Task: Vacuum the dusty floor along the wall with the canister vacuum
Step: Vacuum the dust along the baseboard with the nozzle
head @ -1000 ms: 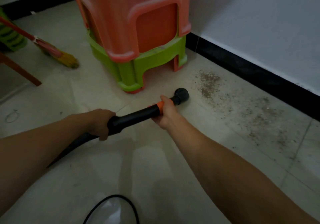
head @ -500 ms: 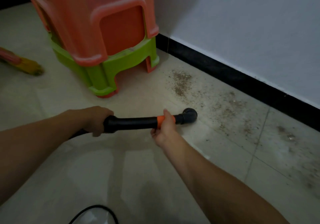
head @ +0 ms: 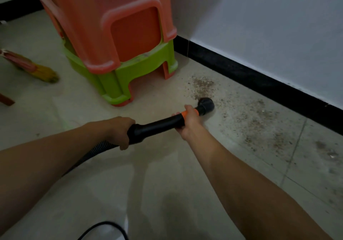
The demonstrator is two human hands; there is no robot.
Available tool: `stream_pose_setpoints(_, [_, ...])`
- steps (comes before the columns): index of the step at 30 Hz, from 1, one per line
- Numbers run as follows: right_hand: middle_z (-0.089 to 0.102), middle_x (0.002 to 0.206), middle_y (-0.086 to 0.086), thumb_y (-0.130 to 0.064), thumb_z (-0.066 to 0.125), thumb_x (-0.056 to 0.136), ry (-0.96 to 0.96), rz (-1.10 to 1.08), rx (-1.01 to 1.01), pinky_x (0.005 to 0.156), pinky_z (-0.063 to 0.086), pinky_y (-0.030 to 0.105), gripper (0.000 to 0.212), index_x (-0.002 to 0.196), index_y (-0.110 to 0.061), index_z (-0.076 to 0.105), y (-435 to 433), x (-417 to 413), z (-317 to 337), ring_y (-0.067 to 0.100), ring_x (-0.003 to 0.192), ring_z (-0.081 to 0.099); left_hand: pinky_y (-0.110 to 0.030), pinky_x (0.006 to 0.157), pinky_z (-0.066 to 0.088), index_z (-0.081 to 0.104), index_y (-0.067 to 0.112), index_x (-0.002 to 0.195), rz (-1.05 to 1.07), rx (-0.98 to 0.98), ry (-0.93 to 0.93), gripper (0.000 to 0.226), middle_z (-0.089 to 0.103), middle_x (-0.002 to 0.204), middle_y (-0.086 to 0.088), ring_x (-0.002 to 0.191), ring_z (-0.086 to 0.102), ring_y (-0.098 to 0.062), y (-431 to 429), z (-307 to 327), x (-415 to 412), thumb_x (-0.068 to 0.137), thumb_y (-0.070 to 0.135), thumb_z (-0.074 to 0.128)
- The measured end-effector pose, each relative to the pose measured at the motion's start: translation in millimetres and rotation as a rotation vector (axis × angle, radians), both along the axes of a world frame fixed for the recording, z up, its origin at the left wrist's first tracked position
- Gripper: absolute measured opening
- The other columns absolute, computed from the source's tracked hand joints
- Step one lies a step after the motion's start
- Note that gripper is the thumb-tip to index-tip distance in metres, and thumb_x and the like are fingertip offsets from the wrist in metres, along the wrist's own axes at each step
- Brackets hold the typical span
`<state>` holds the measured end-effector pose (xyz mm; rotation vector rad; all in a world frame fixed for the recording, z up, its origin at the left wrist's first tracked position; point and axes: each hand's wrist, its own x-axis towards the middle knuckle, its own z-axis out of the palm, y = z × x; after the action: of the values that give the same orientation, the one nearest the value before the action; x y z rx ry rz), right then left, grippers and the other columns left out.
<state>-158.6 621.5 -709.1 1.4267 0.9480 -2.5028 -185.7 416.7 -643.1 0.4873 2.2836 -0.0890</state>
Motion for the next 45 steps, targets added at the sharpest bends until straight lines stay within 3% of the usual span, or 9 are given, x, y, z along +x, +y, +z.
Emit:
stream_pose_setpoints(4, [0.057,0.083,0.010,-0.029,0.061,0.094,0.006,0.166,0.006,0.055,0.052,0.040,0.027,0.109,-0.010,0.047,5.7,-19.0,12.8,0.023,0.070,0.060,-0.027,0.071,0.043,0.048,0.022,0.105,0.050,0.010,-0.040,0.050,0.053,0.097,0.004,0.090,0.055,-0.018,-2.1,-2.6,5.4,0.068,0.019,0.081])
stream_pose_setpoints(10, [0.063,0.081,0.010,-0.027,0.067,0.089,-0.020,0.014,0.027,0.051,0.056,0.035,0.023,0.099,-0.012,0.053,-5.7,-12.8,-9.5,0.024,0.065,0.065,-0.027,0.068,0.042,0.048,0.021,0.105,0.067,-0.021,-0.012,0.049,0.054,0.100,0.000,0.089,0.054,-0.018,-6.1,-0.6,-6.1,0.068,0.012,0.079])
stream_pose_setpoints(13, [0.061,0.090,0.011,-0.029,0.065,0.091,0.011,0.161,0.039,0.045,0.054,0.031,0.033,0.116,-0.012,0.052,-6.1,-33.2,1.6,0.023,0.070,0.062,-0.028,0.073,0.046,0.050,0.020,0.105,0.068,-0.029,-0.029,0.050,0.056,0.101,0.001,0.091,0.057,-0.019,-9.0,-6.5,-6.0,0.066,0.019,0.082])
stream_pose_setpoints(16, [0.058,0.088,0.010,-0.028,0.064,0.092,0.009,0.210,0.039,0.045,0.054,0.032,0.035,0.120,-0.012,0.051,-4.5,-42.6,9.6,0.022,0.068,0.060,-0.028,0.071,0.046,0.049,0.020,0.104,0.079,0.000,-0.040,0.049,0.056,0.099,0.001,0.089,0.057,-0.018,-9.7,-11.4,-7.9,0.067,0.019,0.082])
stream_pose_setpoints(20, [0.060,0.083,0.009,-0.031,0.064,0.091,-0.013,0.028,0.009,0.056,0.056,0.034,0.029,0.110,-0.011,0.054,-10.0,-12.4,-7.4,0.022,0.067,0.062,-0.026,0.062,0.039,0.047,0.024,0.101,0.013,-0.040,-0.017,0.049,0.052,0.092,0.004,0.084,0.053,-0.016,-5.7,-9.2,-17.9,0.066,0.006,0.077])
stream_pose_setpoints(25, [0.063,0.079,0.007,-0.030,0.065,0.090,-0.056,-0.151,0.042,0.063,0.058,0.037,0.020,0.091,-0.014,0.053,9.7,17.8,-14.9,0.021,0.068,0.064,-0.027,0.068,0.041,0.051,0.024,0.100,-0.077,-0.003,-0.011,0.052,0.055,0.101,0.000,0.090,0.054,-0.020,18.2,-15.6,-22.7,0.060,0.006,0.078])
stream_pose_setpoints(34, [0.059,0.085,0.012,-0.024,0.064,0.091,0.015,0.045,0.050,0.059,0.056,0.039,0.026,0.107,-0.012,0.048,30.9,-42.6,-5.8,0.027,0.078,0.061,-0.027,0.068,0.042,0.049,0.023,0.097,0.004,0.004,-0.018,0.048,0.054,0.093,0.002,0.086,0.055,-0.019,31.9,-15.7,-31.6,0.063,0.013,0.082])
stream_pose_setpoints(41, [0.058,0.092,0.013,-0.025,0.062,0.092,0.039,0.219,0.064,0.053,0.053,0.035,0.015,0.094,-0.014,0.051,24.5,-93.2,-6.4,0.027,0.083,0.063,-0.025,0.058,0.039,0.050,0.021,0.097,0.209,0.064,0.010,0.047,0.053,0.086,0.003,0.079,0.054,-0.018,25.3,-22.8,-37.3,0.063,0.011,0.081])
stream_pose_setpoints(45, [0.058,0.082,0.011,-0.025,0.063,0.091,-0.014,0.204,0.079,0.054,0.058,0.036,0.015,0.085,-0.017,0.051,37.2,-80.5,-16.5,0.025,0.071,0.064,-0.027,0.068,0.042,0.051,0.020,0.102,0.248,0.049,-0.033,0.051,0.056,0.098,-0.003,0.085,0.054,-0.021,36.4,-24.8,-29.8,0.062,0.009,0.080])
